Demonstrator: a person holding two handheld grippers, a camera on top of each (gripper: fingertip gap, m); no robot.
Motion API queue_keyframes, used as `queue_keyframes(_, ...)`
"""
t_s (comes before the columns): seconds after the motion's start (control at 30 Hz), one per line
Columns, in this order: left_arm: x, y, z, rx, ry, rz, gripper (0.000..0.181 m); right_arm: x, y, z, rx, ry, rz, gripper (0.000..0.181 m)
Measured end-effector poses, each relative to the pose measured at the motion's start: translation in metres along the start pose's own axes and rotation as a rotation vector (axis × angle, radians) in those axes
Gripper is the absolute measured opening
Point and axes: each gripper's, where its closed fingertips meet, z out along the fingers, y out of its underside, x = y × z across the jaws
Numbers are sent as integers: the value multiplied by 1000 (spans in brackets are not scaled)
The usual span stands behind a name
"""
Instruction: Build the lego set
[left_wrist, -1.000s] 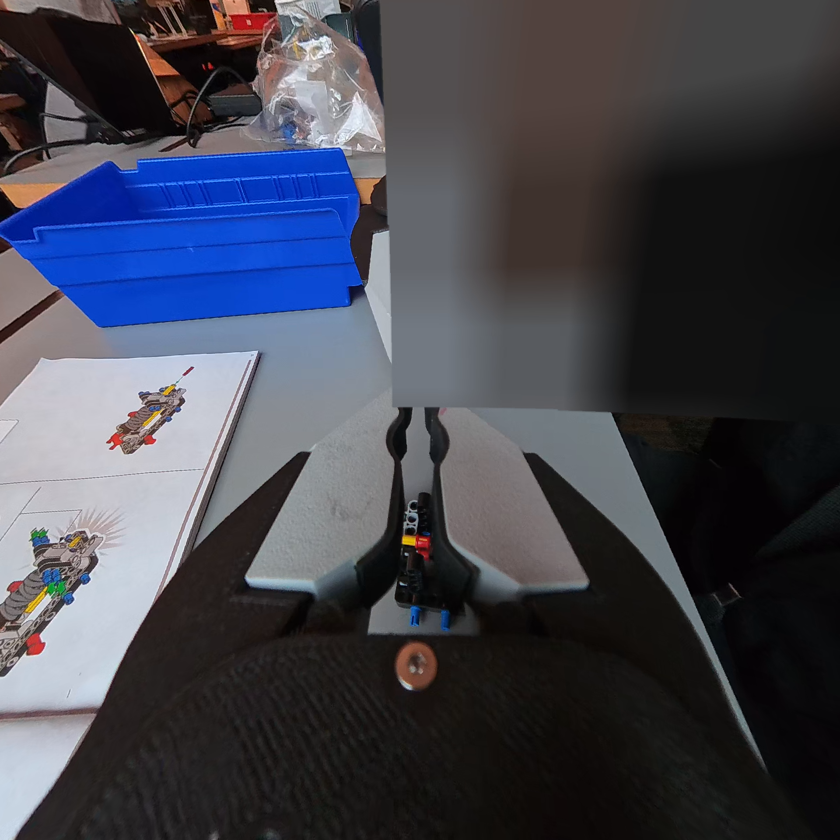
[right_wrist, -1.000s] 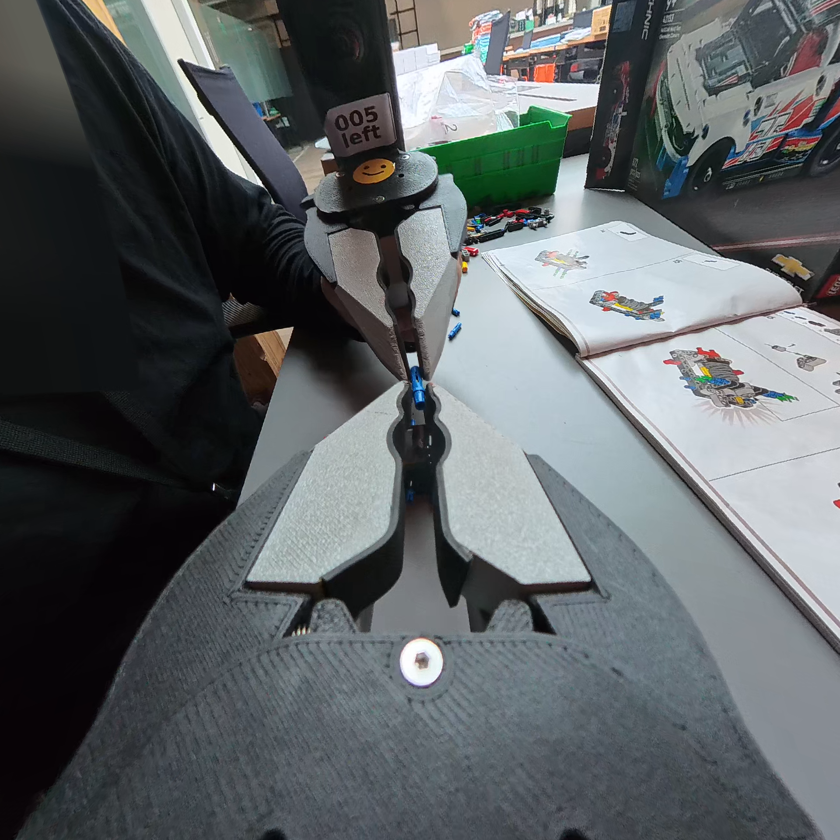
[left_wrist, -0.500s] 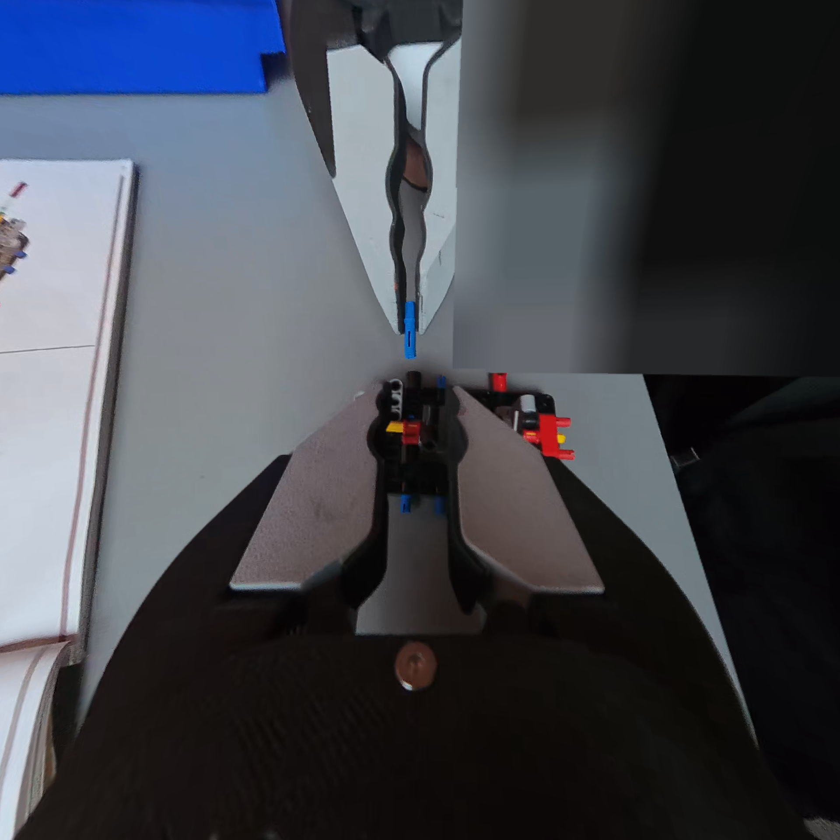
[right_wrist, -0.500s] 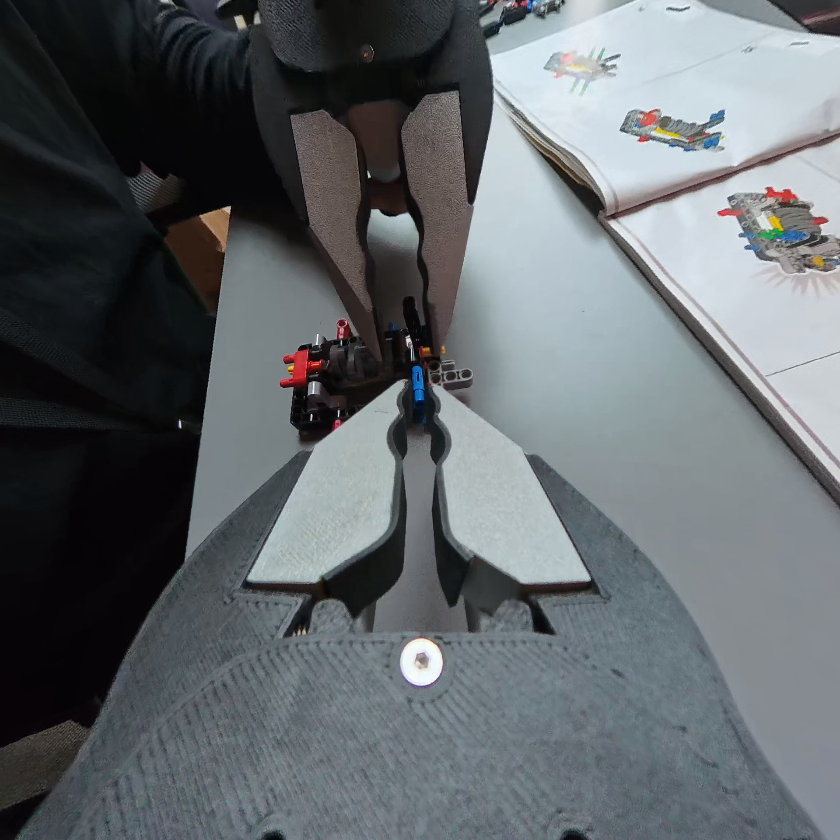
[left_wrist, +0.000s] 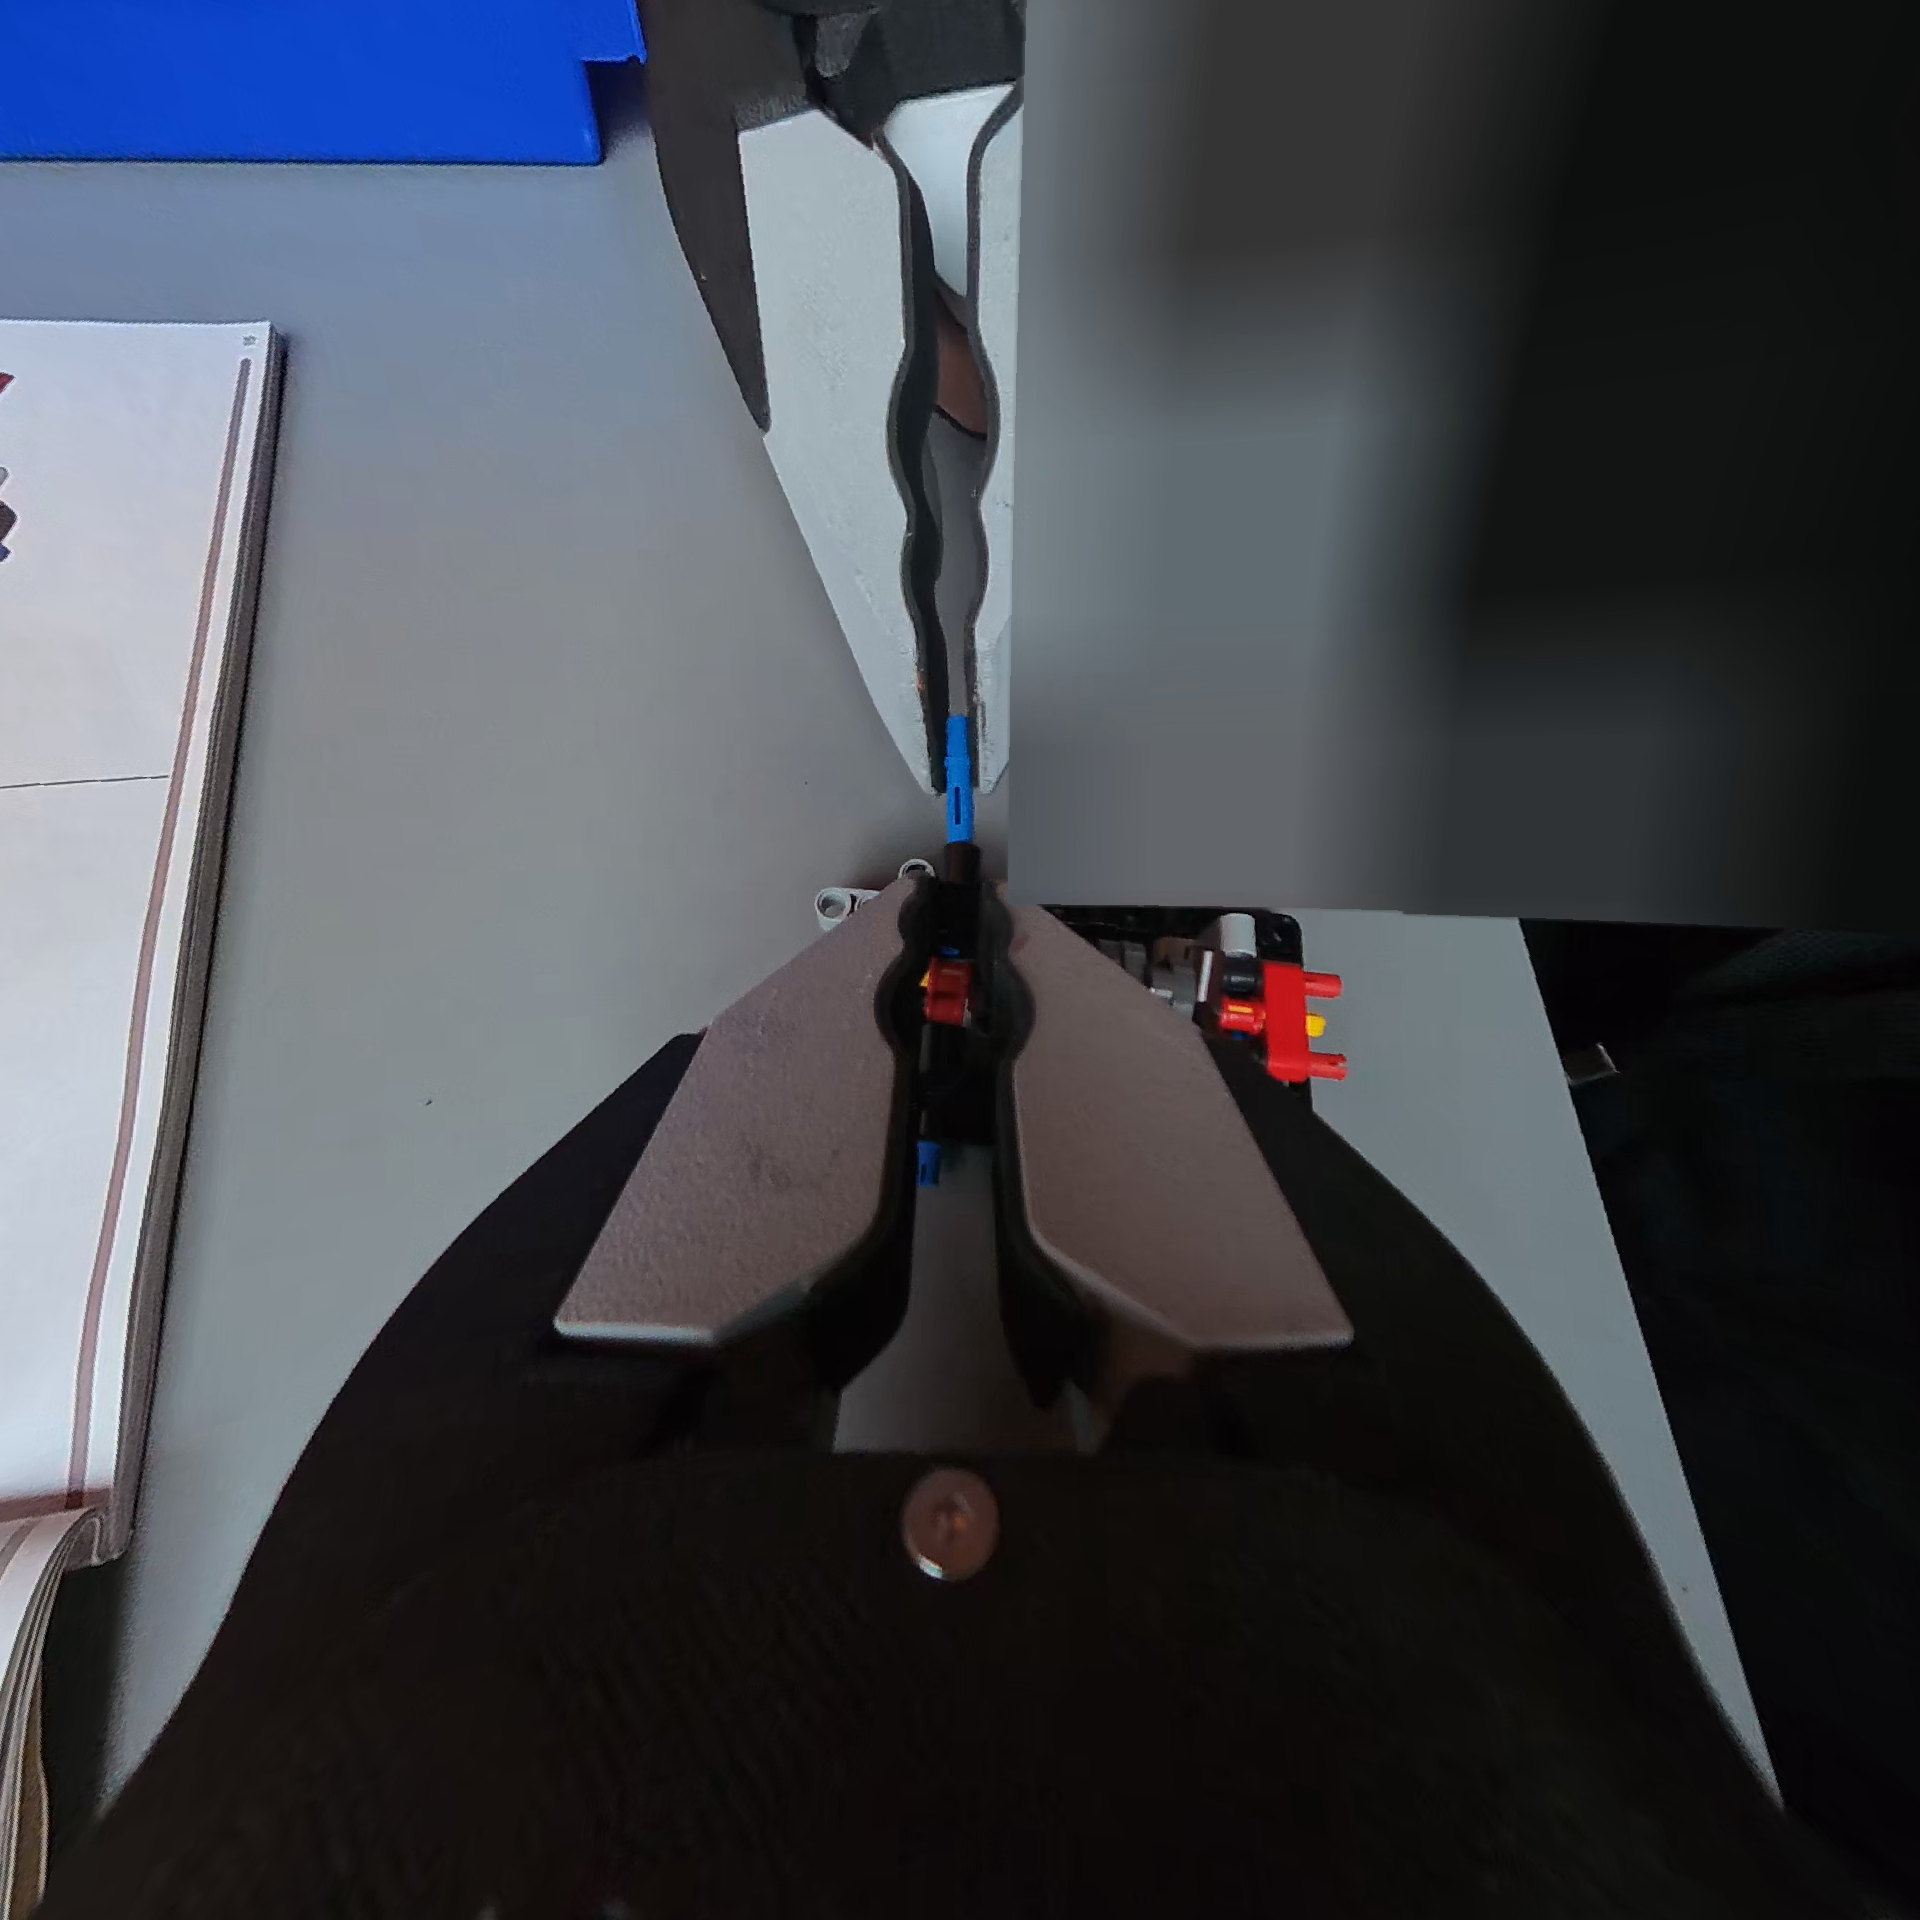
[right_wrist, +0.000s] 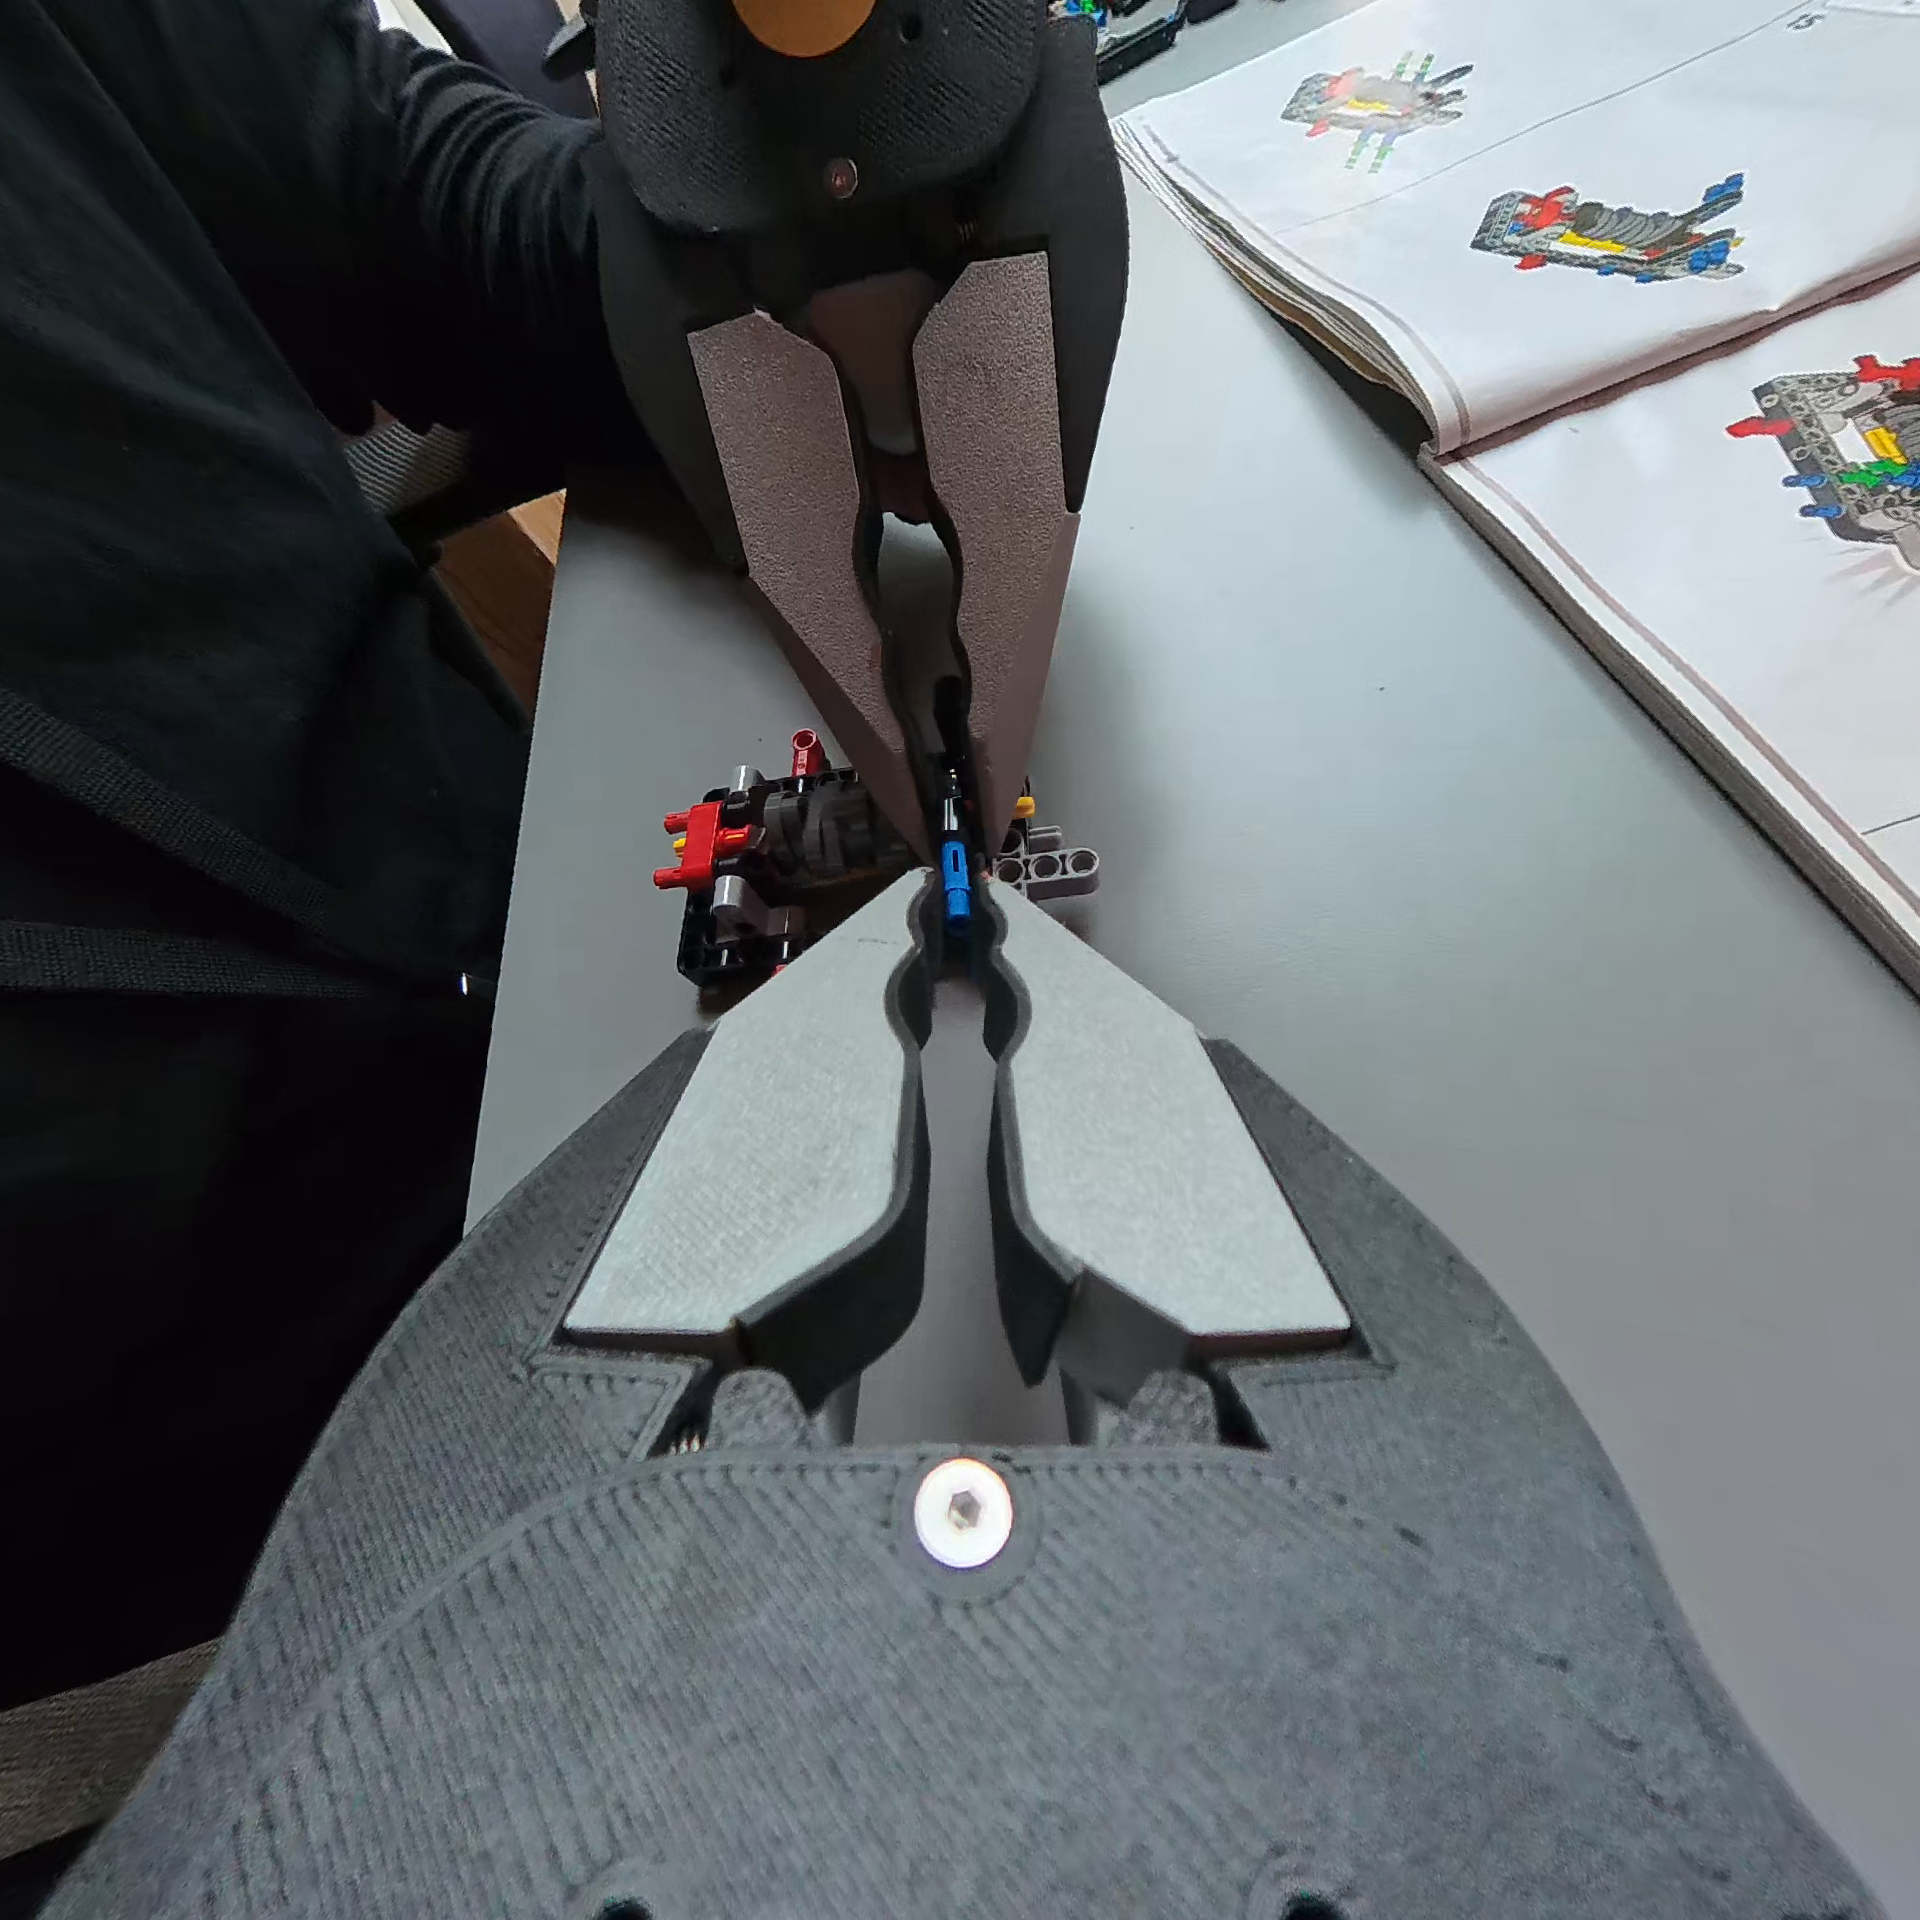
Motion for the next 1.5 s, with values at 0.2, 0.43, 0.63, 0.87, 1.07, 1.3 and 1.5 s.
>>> queue_keyframes(0.2, -2, 0, 0, 1, -25, 19, 5, 1, -1, 1, 11, 2, 13, 1)
queue_keyframes(0.43, -4, 0, 0, 24, -41, -10, 5, 4, -2, 1, 27, 45, -9, 1)
queue_keyframes(0.63, -10, 0, -2, 43, -66, -48, 5, 9, -5, 2, 45, 139, -39, 1)
queue_keyframes(0.87, -14, -1, -3, 77, -61, -96, 5, 12, -5, 2, 55, 103, 48, 1)
queue_keyframes(1.07, -12, 0, -4, 85, -45, -94, 5, 11, -5, 4, 43, 60, 51, 1)
queue_keyframes(1.3, -10, 1, -4, 74, -48, -54, 6, 9, -2, 5, 13, 71, -29, 1)
queue_keyframes(1.5, -10, 2, -5, 80, -21, -46, 6, 9, -3, 7, 3, 118, -129, 1)
